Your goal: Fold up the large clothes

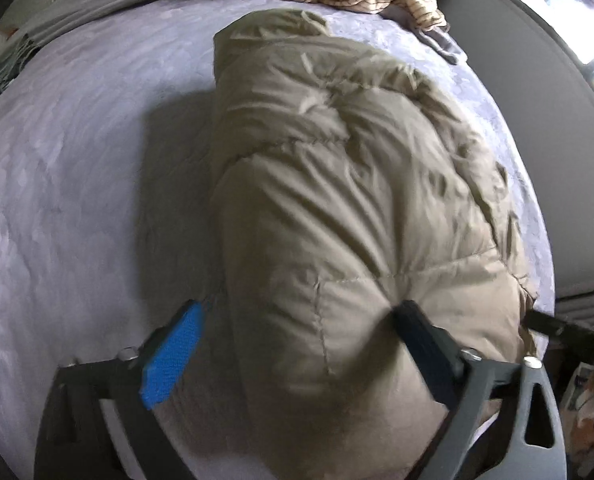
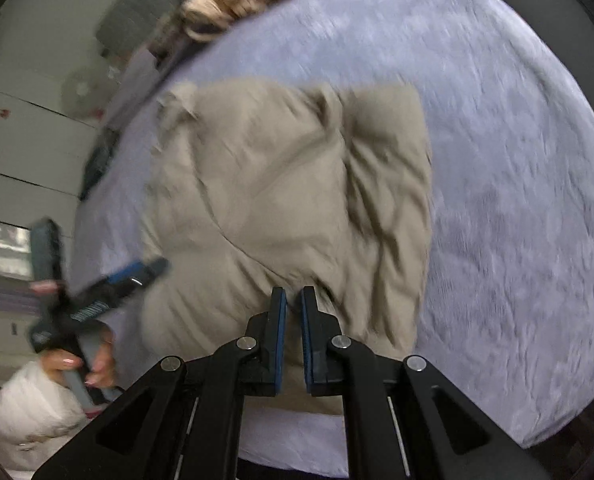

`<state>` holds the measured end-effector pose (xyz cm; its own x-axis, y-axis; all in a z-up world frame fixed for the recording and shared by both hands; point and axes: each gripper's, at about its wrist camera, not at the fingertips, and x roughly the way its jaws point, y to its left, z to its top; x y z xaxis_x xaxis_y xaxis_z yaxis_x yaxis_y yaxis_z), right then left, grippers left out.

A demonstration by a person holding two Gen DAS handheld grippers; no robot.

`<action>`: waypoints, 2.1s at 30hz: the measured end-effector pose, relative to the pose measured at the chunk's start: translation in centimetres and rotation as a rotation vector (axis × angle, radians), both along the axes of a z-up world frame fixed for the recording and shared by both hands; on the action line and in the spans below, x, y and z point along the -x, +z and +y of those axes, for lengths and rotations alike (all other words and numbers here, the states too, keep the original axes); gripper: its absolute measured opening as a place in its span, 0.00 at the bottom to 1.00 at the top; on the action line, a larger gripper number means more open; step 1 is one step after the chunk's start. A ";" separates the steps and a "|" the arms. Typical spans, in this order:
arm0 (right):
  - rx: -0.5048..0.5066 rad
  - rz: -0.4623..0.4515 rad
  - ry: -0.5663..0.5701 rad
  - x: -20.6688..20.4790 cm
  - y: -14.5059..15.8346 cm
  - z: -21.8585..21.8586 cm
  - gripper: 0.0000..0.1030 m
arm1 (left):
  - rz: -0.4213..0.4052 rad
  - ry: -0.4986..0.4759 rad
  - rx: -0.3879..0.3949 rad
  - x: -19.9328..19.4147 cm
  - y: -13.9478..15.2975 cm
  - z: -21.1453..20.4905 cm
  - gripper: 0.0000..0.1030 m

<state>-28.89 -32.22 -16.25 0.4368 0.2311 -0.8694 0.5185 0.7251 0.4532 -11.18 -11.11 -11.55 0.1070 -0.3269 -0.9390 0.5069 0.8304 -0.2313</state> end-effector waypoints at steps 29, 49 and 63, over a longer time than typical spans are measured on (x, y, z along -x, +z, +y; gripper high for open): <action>0.097 0.133 -0.201 -0.2 -2.7 6.3 0.17 | -0.020 -0.082 -0.027 1.7 2.3 3.8 0.97; 0.096 0.061 -0.170 -0.3 1.3 4.1 0.61 | 0.010 -0.025 0.021 -0.3 3.0 4.8 0.99; 0.091 0.030 -0.137 -2.6 0.6 -4.8 0.88 | 0.036 0.037 -0.045 -1.3 1.8 0.0 0.99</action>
